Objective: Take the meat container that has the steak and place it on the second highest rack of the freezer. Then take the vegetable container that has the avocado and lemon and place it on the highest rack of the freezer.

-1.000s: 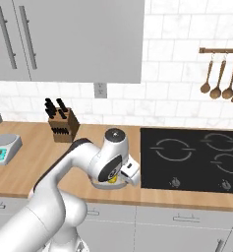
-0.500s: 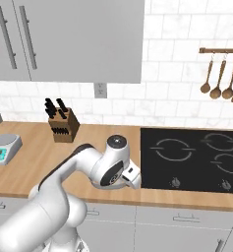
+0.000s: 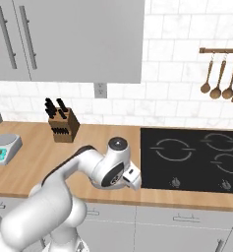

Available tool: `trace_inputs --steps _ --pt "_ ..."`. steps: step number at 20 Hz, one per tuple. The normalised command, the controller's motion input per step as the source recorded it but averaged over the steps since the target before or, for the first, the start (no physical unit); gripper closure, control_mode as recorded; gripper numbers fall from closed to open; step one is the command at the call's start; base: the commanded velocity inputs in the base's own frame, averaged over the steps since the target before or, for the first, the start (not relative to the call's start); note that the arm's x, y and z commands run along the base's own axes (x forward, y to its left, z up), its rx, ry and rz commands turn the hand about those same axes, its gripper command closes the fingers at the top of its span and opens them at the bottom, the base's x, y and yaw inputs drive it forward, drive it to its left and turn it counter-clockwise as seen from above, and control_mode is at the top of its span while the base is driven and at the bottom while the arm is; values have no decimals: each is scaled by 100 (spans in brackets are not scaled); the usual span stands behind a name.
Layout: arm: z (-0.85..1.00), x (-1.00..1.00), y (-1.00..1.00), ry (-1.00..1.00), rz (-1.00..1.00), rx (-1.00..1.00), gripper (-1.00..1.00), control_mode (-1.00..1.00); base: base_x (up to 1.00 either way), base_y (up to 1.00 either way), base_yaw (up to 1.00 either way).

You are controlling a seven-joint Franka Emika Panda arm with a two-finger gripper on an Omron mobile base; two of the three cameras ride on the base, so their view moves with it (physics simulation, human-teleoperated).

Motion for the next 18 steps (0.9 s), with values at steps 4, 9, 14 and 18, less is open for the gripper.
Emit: trace_inputs --steps 4,9,14,18 --pt "-23 12 -8 0 0 0 -100 -100 0 0 0" --pt "-26 9 -15 0 0 2 -100 -100 0 0 0" --pt "-13 19 -5 0 0 2 -100 -100 0 0 0" --pt "-2 4 0 0 0 0 -100 -100 0 0 0"
